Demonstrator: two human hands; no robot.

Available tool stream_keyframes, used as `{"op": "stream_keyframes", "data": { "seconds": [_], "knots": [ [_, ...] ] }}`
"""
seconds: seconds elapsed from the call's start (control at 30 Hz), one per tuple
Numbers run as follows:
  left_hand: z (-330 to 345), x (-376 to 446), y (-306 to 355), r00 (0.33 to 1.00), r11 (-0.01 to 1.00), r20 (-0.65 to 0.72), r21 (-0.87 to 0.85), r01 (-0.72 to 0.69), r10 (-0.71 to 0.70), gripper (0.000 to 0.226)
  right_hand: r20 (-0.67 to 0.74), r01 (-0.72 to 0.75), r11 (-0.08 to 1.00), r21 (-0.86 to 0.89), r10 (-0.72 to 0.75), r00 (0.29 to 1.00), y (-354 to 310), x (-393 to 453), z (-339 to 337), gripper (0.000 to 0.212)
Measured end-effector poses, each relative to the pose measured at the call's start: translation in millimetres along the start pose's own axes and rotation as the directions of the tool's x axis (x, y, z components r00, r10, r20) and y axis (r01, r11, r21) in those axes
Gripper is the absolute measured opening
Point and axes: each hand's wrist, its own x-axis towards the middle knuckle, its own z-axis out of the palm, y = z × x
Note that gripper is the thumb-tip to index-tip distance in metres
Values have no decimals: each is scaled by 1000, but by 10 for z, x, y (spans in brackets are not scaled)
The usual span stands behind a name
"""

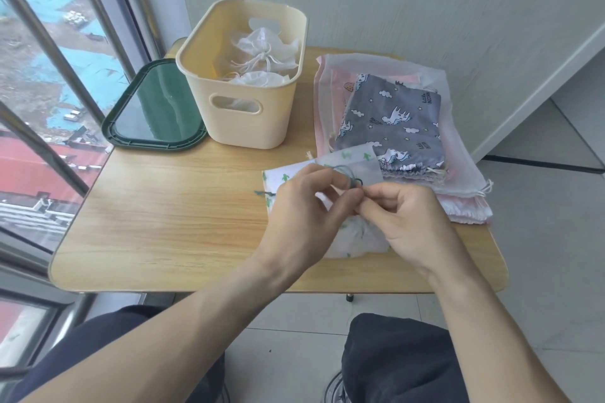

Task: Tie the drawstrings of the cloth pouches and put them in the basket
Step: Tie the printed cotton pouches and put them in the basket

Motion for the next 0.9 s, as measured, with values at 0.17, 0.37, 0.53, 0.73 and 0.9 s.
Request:
{"op": "stream_keyframes", "data": {
  "seconds": [0.17, 0.37, 0.53, 0.73, 0.9],
  "knots": [
    [-22, 18, -23, 959, 945, -2, 173, -279, 283, 7, 121, -44, 990, 130, 28, 992, 23, 11, -42, 16],
    [-81, 57, 13, 934, 932, 179, 136, -336, 310, 12, 267, -166, 939, 302, 84, 960, 43, 28, -142, 19],
    [-120, 79, 4, 963, 949, 180, 209, -235, 199, 15, 275, -213, 894, 393, 107, 955, 98, 86, -156, 33],
    [-156, 96, -44, 957, 916, 206, 304, -263, 206, 31, 166, -154, 965, 211, 120, 979, 55, 73, -8, 35],
    [-402, 217, -51, 920, 863, 341, 389, -323, 191, 35, 74, -127, 987, 102, 120, 990, 45, 66, 54, 48]
  ]
}}
